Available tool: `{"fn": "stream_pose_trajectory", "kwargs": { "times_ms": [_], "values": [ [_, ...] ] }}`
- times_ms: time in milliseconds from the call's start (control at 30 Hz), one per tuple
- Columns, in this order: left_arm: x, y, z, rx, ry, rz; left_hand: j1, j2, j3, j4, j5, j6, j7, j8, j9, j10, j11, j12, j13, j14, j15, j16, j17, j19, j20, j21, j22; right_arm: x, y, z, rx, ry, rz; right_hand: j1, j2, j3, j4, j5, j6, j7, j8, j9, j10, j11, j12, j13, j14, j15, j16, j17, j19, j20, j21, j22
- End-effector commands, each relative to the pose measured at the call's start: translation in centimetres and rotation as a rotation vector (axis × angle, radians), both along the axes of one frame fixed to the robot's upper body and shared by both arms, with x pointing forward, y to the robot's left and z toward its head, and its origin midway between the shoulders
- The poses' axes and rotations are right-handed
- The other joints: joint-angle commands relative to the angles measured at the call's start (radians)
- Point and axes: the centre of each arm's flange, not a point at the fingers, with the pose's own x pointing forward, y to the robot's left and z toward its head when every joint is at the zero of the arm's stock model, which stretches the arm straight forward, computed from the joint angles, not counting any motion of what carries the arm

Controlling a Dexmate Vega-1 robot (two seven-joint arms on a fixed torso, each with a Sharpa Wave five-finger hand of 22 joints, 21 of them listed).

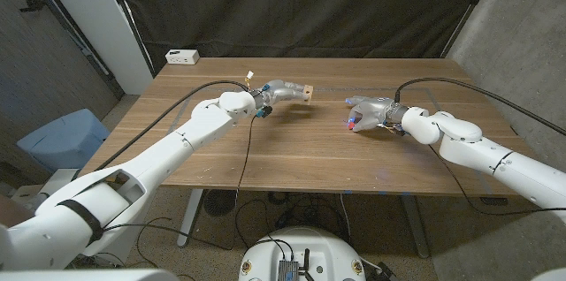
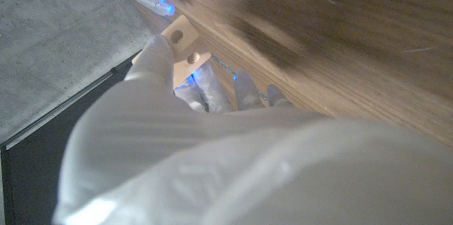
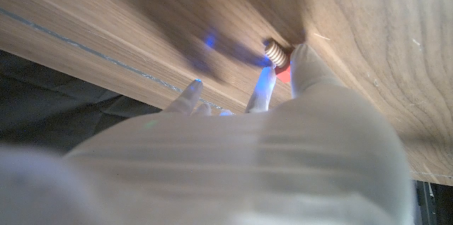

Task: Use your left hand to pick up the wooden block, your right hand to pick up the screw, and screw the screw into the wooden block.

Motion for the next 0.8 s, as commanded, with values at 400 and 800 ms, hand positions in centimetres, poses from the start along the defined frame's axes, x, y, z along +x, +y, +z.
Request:
{"fn": "stream_pose_trajectory", "kwargs": {
  "times_ms": [400, 800],
  "values": [
    [0.04, -0.15, -0.09, 0.002, 0.003, -0.001, -0.003, 0.008, 0.001, 0.003, 0.005, 0.007, 0.002, 0.004, 0.001, -0.003, -0.004, 0.0, 0.003, 0.005, -0.039, 0.005, 0.001, -0.003, -0.002, 0.004, 0.003, -0.06, 0.09, 0.04, 0.006, 0.005, 0.002, 0.019, 0.003, 0.014, 0.006, 0.005, 0.008, -0.001, 0.026, 0.021, 0.018, 0.004, 0.009, 0.003, 0.007, -0.044, 0.004, 0.005, 0.015, 0.001, 0.006, 0.003],
    [-0.1, -0.05, -0.47, -0.003, 0.007, 0.005, -0.002, 0.009, 0.001, 0.002, 0.006, 0.01, 0.003, 0.005, 0.001, -0.003, -0.004, 0.001, 0.003, 0.007, -0.039, 0.006, 0.001, -0.002, -0.003, 0.004, 0.003, -0.13, 0.1, 0.05, 0.001, 0.009, 0.001, 0.018, 0.0, 0.016, 0.009, 0.003, 0.001, 0.0, 0.035, 0.032, 0.019, 0.01, 0.006, 0.003, 0.006, -0.038, 0.003, 0.006, 0.016, 0.002, 0.005, 0.003]
  ]
}}
